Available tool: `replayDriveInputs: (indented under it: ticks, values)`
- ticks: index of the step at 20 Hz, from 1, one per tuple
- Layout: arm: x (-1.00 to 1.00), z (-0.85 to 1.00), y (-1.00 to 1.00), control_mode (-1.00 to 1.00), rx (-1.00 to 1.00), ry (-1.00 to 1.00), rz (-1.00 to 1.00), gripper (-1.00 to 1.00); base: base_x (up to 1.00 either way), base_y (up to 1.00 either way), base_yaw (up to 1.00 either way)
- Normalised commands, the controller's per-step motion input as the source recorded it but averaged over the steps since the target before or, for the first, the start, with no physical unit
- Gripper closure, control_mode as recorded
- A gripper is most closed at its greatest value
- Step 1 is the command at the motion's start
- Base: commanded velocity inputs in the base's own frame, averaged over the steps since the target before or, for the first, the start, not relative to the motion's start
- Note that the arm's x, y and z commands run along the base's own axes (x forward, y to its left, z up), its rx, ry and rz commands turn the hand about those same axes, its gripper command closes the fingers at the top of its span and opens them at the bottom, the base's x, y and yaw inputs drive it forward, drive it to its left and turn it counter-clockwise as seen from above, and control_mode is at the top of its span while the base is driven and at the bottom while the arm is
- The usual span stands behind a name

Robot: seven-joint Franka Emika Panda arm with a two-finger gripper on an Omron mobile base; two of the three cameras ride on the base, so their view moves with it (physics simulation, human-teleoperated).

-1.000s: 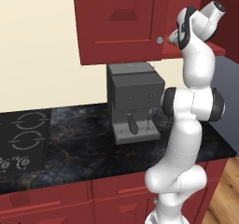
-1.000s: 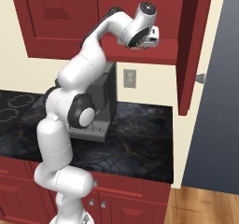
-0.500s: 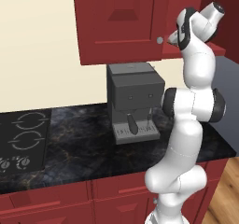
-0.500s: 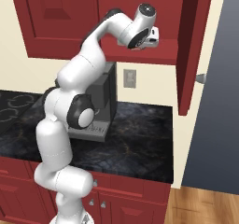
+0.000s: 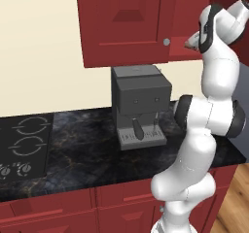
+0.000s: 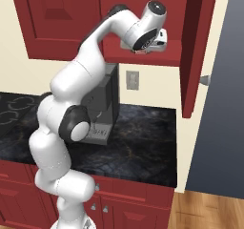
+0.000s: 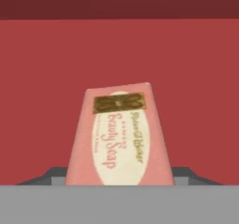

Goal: Open the cabinet. Pick the bar soap and place it next to the sink. Then close the cabinet.

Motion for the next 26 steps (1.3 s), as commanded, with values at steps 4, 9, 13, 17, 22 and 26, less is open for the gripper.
replayDriveInputs:
  ticks: [4,9,13,17,22,26]
  values:
    - [-1.00,0.00,0.00,-1.00,0.00,0.00,0.00,1.00,0.00,0.00,0.00]
    - [-1.00,0.00,0.00,-1.00,0.00,0.00,0.00,1.00,0.00,0.00,0.00]
    - [-1.00,0.00,0.07,-1.00,0.00,0.06,0.00,1.00,0.00,0.00,0.00]
    - [-1.00,0.00,0.06,-1.00,0.00,0.14,0.00,1.00,0.00,0.00,0.00]
    - [-0.98,0.00,0.08,-1.00,0.00,0.21,0.00,1.00,0.00,0.00,0.00]
    - [-0.75,-0.04,0.34,-1.00,0.00,0.27,0.00,1.00,0.00,0.00,0.00]
